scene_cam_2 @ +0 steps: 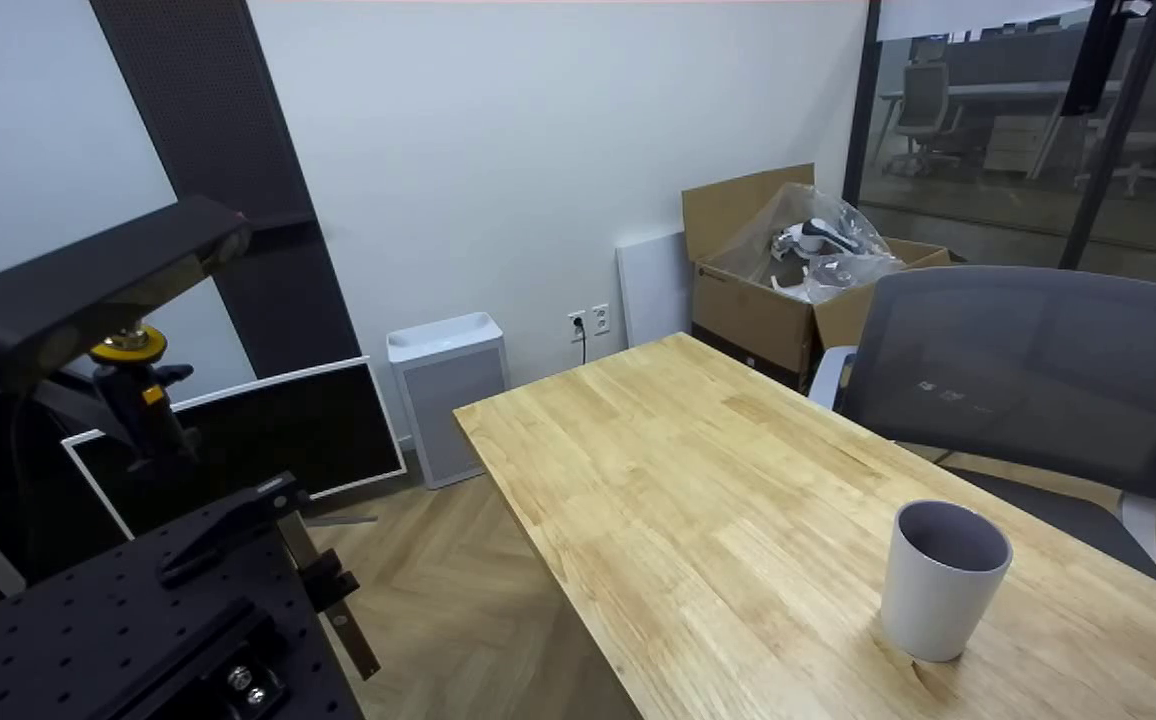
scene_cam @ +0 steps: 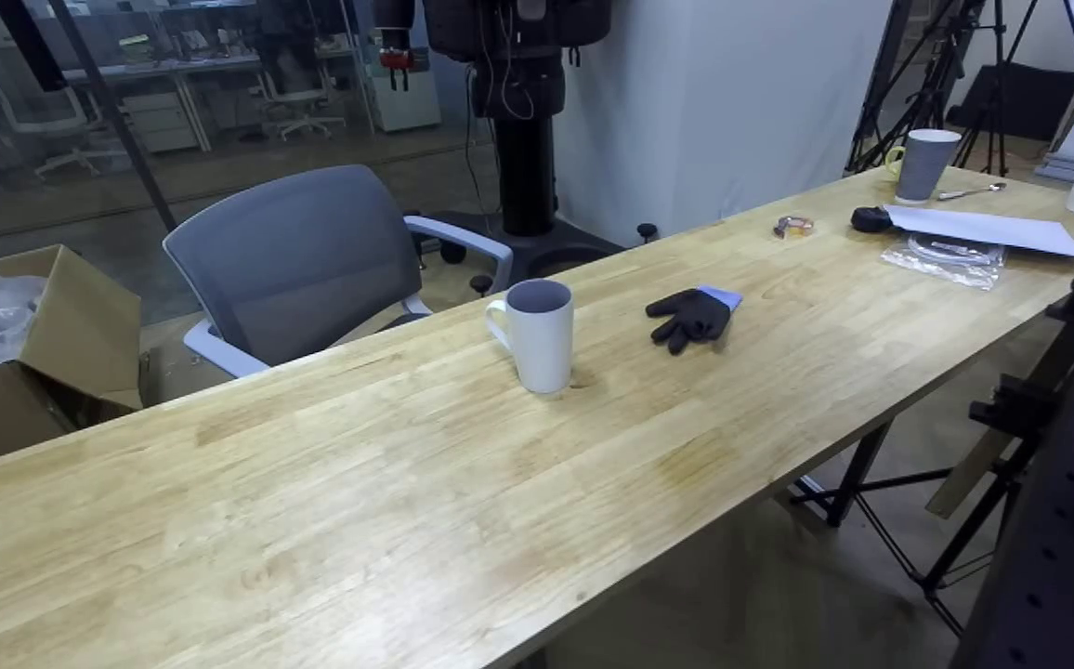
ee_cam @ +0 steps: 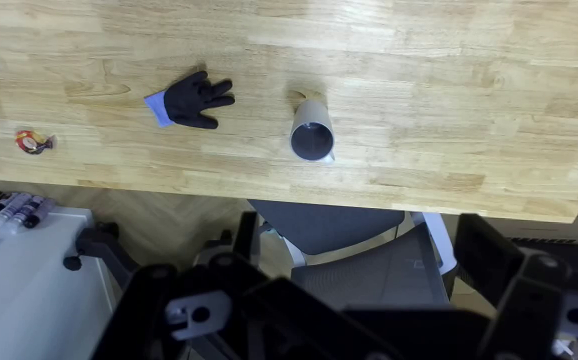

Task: Put the mug towards the edge of the table

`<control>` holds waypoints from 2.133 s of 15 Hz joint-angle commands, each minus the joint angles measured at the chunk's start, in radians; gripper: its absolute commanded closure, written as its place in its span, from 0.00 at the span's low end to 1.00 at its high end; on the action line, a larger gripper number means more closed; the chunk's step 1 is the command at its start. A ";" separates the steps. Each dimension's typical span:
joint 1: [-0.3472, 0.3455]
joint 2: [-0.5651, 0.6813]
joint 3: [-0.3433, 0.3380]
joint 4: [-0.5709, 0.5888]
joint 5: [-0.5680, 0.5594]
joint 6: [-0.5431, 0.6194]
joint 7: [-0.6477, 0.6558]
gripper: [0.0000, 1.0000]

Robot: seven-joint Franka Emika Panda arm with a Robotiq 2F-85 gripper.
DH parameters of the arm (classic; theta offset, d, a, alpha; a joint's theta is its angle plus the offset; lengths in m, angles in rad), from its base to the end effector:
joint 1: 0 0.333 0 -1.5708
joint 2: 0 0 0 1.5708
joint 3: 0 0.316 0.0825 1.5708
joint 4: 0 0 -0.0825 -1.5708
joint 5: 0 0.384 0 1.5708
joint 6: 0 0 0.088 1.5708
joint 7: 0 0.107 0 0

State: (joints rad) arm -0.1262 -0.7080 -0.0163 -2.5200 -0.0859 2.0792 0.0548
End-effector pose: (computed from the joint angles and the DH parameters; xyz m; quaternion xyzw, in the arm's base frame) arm 0.3586 -0.0566 0.5352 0.9872 -0.0807 0.1316 0.0402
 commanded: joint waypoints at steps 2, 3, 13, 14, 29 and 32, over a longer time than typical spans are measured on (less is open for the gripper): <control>0.005 0.008 -0.021 -0.002 0.009 0.033 0.010 0.00; 0.004 0.013 -0.025 -0.005 0.011 0.047 0.009 0.00; 0.015 0.174 -0.089 0.005 0.089 0.131 -0.023 0.00; 0.013 0.194 -0.092 0.007 0.099 0.130 -0.025 0.00; -0.053 0.463 -0.096 0.030 0.045 0.418 0.017 0.00; -0.045 0.448 -0.104 0.001 0.061 0.421 -0.015 0.00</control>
State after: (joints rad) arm -0.1771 -0.2598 -0.1138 -2.5201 -0.0222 2.5027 0.0384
